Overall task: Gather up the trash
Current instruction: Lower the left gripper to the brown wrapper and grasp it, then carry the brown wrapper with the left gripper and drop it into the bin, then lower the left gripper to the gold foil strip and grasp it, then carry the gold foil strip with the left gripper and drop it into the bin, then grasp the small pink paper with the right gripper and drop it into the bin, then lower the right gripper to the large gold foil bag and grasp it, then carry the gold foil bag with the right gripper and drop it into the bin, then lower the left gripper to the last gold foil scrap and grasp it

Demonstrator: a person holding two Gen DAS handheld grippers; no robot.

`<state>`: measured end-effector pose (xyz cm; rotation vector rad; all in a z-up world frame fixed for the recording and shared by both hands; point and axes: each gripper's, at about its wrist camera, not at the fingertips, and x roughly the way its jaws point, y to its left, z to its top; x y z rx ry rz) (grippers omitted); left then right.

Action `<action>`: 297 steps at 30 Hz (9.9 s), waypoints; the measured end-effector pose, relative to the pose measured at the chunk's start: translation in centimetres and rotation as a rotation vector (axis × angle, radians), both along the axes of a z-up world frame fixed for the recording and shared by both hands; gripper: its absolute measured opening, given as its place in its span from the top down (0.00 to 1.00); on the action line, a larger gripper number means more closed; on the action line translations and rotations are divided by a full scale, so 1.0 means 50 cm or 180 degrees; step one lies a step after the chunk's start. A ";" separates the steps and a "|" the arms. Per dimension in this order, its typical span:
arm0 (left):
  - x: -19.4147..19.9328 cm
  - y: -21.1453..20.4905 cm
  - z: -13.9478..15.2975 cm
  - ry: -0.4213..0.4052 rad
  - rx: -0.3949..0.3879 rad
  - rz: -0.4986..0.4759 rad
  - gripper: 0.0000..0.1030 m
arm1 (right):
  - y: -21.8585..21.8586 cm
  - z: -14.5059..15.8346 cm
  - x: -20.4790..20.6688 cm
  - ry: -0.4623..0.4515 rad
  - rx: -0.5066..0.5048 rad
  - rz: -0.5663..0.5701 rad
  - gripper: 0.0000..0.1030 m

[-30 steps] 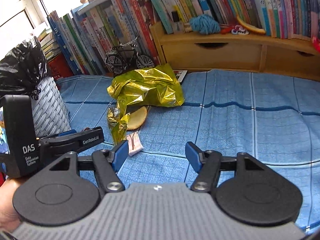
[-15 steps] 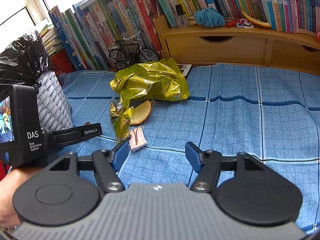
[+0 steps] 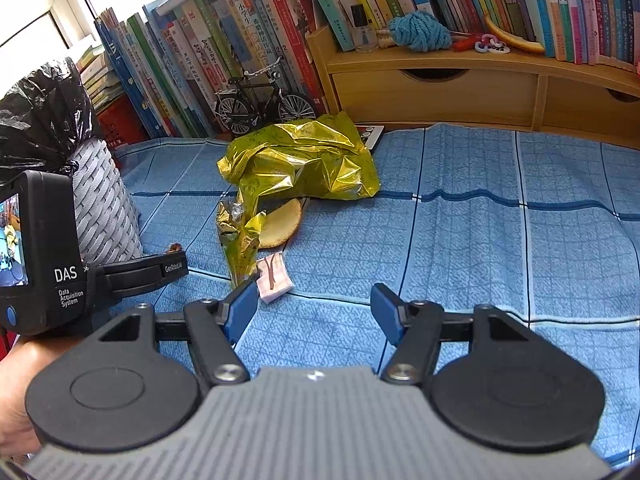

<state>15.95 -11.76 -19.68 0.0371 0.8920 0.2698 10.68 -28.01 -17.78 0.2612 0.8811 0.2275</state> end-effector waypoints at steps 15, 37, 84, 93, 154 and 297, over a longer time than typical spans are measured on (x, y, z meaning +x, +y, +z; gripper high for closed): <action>-0.020 -0.005 0.027 -0.0111 -0.0006 -0.0113 0.93 | -0.001 0.001 0.003 0.0002 -0.0001 0.0007 0.27; -0.196 0.035 0.427 -0.1160 -0.0134 -0.0595 0.93 | -0.012 -0.011 -0.003 0.0050 0.0056 -0.0193 0.27; -0.049 -0.029 0.098 0.0216 -0.0436 -0.1210 0.58 | 0.017 -0.018 -0.029 -0.0262 -0.0342 0.0241 0.53; 0.015 -0.046 -0.013 0.0534 -0.0358 -0.1143 0.69 | 0.016 -0.033 -0.028 -0.0235 -0.0332 0.0245 0.53; -0.236 0.227 0.427 -0.0380 -0.0218 -0.0926 0.55 | 0.113 0.249 0.068 -0.0806 0.0230 0.0588 0.70; -0.260 0.058 0.305 -0.0481 -0.0644 -0.0976 0.44 | 0.032 0.189 0.006 -0.0318 -0.0295 0.0530 0.45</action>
